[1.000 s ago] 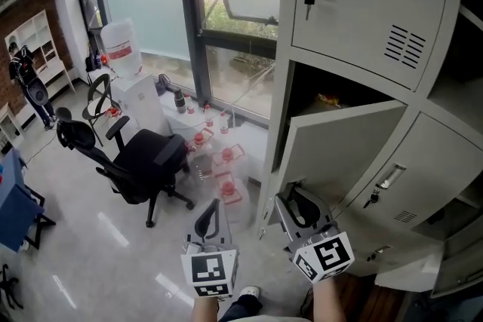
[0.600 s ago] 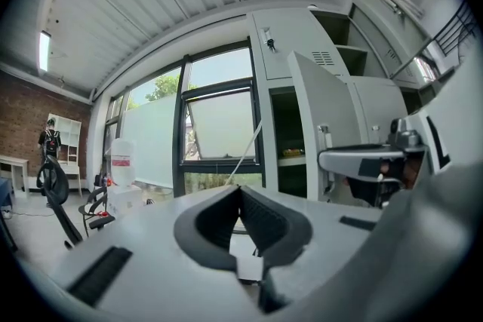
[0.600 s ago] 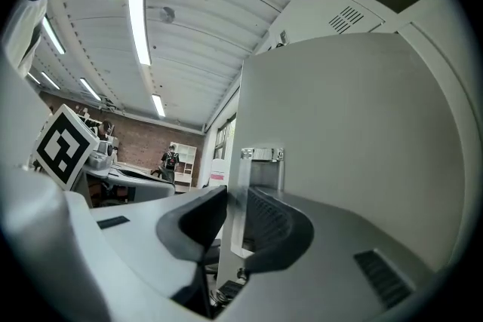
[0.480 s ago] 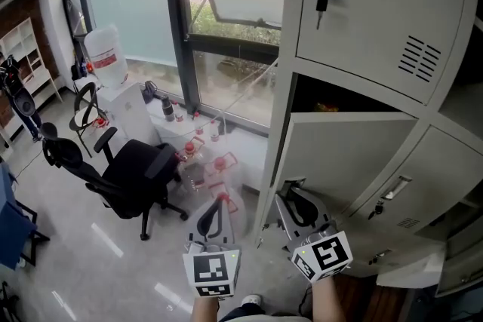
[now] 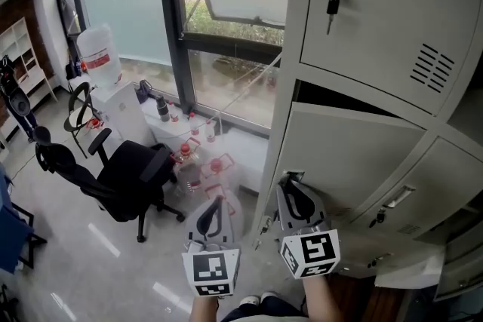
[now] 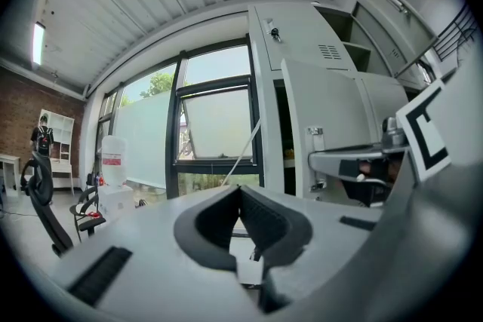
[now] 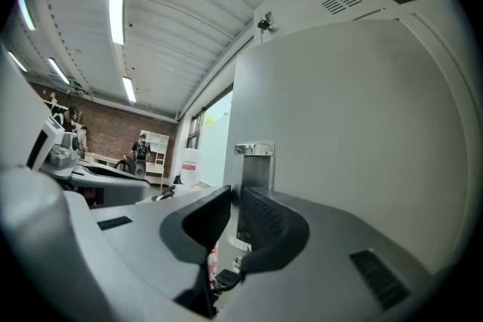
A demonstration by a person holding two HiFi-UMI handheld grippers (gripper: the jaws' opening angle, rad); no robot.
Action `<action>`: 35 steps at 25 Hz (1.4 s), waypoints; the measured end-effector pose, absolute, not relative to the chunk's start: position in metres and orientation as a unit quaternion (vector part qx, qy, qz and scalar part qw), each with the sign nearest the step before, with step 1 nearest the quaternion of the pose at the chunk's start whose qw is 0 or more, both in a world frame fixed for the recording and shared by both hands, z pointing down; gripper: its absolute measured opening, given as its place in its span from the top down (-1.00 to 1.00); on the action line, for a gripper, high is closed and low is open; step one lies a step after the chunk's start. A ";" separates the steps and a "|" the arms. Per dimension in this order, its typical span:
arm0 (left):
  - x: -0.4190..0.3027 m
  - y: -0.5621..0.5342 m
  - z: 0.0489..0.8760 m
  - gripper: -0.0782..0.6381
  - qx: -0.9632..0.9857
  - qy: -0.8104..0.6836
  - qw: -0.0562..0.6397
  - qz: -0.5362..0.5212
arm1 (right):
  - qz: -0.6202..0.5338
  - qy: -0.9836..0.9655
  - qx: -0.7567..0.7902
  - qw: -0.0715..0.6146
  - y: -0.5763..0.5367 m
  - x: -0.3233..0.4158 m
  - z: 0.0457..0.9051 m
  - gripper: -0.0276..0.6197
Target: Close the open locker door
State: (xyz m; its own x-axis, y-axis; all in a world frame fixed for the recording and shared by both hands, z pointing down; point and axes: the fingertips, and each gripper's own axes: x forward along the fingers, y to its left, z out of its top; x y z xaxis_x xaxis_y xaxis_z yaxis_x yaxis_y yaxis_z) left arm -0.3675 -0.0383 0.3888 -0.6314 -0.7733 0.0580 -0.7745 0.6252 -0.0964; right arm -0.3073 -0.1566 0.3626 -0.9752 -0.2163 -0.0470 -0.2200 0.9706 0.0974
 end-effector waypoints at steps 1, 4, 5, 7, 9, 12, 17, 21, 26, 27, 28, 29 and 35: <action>-0.369 -0.039 0.389 0.77 0.428 -0.902 0.006 0.056 | 0.047 0.991 -0.121 0.012 -0.163 -0.309 0.365 0.72; -0.372 -0.044 0.388 0.77 0.423 -0.904 0.007 0.056 | 0.022 0.991 -0.132 0.012 -0.178 -0.313 0.365 0.75; -0.372 -0.046 0.387 0.77 0.422 -0.905 0.007 0.056 | 0.019 0.991 -0.132 0.014 -0.181 -0.315 0.363 0.75; -0.372 -0.049 0.385 0.77 0.421 -0.905 0.007 0.056 | 0.021 0.991 -0.134 0.016 -0.187 -0.317 0.360 0.75; -0.374 -0.051 0.383 0.77 0.418 -0.907 0.007 0.054 | 0.021 0.990 -0.137 0.017 -0.191 -0.318 0.357 0.75; -0.376 -0.051 0.382 0.78 0.414 -0.909 0.007 0.051 | 0.018 0.990 -0.142 0.017 -0.197 -0.320 0.356 0.75; -0.379 -0.051 0.384 0.77 0.408 -0.911 0.010 0.053 | 0.008 0.988 -0.155 0.015 -0.210 -0.321 0.360 0.77; -0.382 -0.048 0.385 0.78 0.403 -0.914 0.012 0.051 | 0.009 0.986 -0.164 0.013 -0.216 -0.321 0.360 0.77; -0.382 -0.049 0.384 0.77 0.404 -0.913 0.011 0.050 | 0.008 0.985 -0.171 0.013 -0.223 -0.321 0.359 0.78; -0.382 -0.050 0.383 0.78 0.404 -0.913 0.011 0.050 | 0.008 0.985 -0.172 0.013 -0.223 -0.321 0.359 0.79; -0.382 -0.050 0.383 0.78 0.405 -0.913 0.010 0.049 | 0.009 0.985 -0.173 0.013 -0.223 -0.321 0.359 0.79; -0.382 -0.050 0.383 0.77 0.405 -0.913 0.010 0.049 | 0.009 0.985 -0.173 0.013 -0.223 -0.321 0.359 0.79; -0.377 -0.052 0.380 0.78 0.412 -0.910 0.007 0.049 | 0.006 0.987 -0.157 0.021 -0.214 -0.317 0.352 0.79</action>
State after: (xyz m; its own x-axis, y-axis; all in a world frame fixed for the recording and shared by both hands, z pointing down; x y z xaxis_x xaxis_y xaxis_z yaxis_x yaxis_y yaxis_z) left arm -0.3773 -0.0524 0.3797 -0.6610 -0.7486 0.0528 -0.7499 0.6563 -0.0827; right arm -0.3175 -0.2140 0.3523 -0.9497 -0.3100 -0.0436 -0.3106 0.9505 0.0058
